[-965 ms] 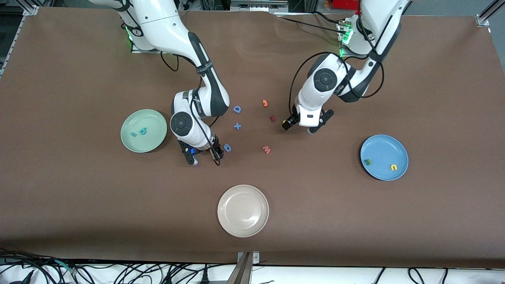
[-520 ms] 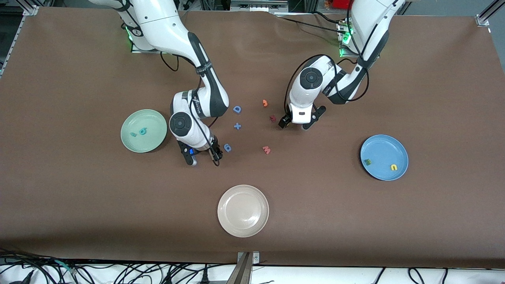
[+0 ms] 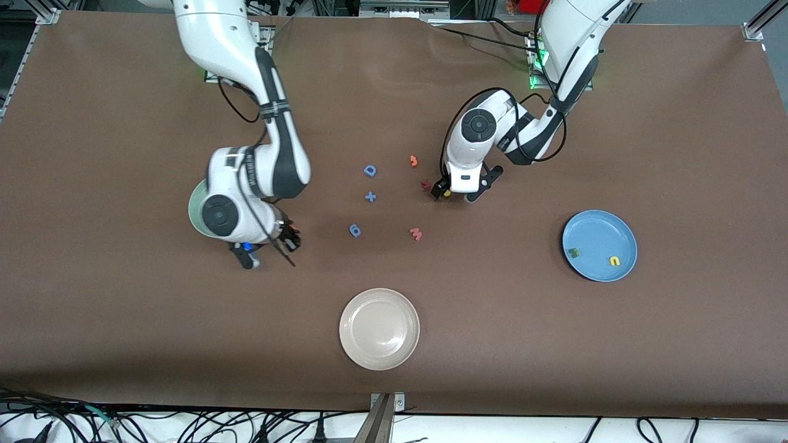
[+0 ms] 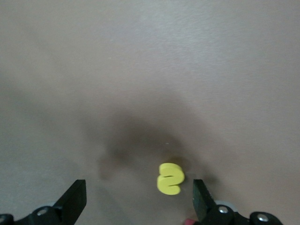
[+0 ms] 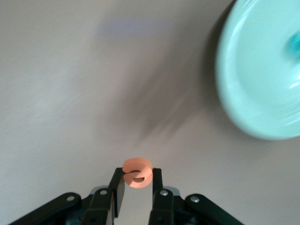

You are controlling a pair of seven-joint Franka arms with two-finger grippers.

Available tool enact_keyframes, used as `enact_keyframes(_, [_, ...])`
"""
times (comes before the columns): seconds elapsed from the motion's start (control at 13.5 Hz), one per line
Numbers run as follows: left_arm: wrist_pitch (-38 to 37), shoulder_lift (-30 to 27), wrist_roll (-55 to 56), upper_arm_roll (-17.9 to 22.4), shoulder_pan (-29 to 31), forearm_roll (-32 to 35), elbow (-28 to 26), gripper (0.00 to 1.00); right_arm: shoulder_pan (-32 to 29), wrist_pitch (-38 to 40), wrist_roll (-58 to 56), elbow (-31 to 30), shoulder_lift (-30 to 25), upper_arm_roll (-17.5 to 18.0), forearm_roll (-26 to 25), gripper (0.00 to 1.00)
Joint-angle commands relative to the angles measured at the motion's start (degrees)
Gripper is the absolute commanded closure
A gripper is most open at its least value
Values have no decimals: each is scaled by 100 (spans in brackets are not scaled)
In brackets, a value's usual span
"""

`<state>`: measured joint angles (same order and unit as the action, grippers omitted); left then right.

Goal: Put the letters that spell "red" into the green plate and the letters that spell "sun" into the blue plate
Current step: 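Grasp the yellow 'z' with the left gripper while the right gripper lifts the 'e'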

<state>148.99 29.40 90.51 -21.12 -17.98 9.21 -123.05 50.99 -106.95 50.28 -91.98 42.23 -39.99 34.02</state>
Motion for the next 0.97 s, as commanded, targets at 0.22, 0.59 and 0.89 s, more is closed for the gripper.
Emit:
enact_keyframes(0.22, [-19,180,152,46,-48,362,246,2,16,781,-2477,-837,-65,-985,-63,97])
enact_keyframes(0.59, [-19,233,336,46,-48,484,246,70,43,711,-2848,-1331,-4,-871,8,96])
enact_keyframes(0.89, [-28,241,275,46,-30,652,333,100,17,395,-2963,-1524,66,-748,8,91])
